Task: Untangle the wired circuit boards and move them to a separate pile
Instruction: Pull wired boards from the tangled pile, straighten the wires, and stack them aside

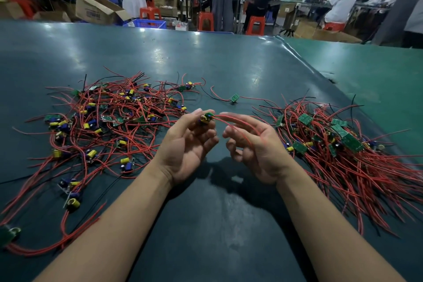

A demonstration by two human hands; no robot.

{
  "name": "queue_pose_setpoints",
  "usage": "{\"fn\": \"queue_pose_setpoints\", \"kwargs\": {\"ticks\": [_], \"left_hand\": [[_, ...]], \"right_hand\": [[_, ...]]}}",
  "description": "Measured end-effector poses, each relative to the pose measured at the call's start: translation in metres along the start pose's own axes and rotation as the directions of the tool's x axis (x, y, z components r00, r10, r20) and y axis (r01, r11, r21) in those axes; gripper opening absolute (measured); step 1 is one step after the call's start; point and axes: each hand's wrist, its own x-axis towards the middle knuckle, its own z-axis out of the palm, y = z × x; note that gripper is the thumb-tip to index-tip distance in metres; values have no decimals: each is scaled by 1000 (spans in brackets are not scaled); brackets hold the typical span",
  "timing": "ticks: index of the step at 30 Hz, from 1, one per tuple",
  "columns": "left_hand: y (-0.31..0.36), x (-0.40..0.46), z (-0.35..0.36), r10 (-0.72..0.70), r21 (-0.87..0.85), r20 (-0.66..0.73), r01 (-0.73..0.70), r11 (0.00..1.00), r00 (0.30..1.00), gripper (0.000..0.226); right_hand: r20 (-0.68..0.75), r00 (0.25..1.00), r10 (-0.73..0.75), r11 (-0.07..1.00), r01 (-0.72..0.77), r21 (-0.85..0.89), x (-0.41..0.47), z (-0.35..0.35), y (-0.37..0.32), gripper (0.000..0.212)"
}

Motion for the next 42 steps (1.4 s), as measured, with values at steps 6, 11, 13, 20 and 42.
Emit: {"fn": "queue_pose_setpoints", "kwargs": {"ticks": [6,11,13,20,42], "left_hand": [[-2,1,1,111,-110,-25,-113,987,994,29],[-4,4,0,174,-98,-48,-178,979,984,22],[-9,5,0,227,49,-49,-225,973,973,26],[-19,3,0,357,532,36,-320,784,933,33],[-15,2,-3,397,450,9,-359,818,918,22]], "right_hand": [[-106,971,215,758,-98,645,4,-8,-8,27],[-155,934,323,877,-233,420,4,4,6,27],[-151,963,223,964,-196,178,3,11,10,19],[-319,948,-18,998,35,47,6,7,9,12],[-831,479,-284,880,474,-27,10,-32,-18,29]]}}
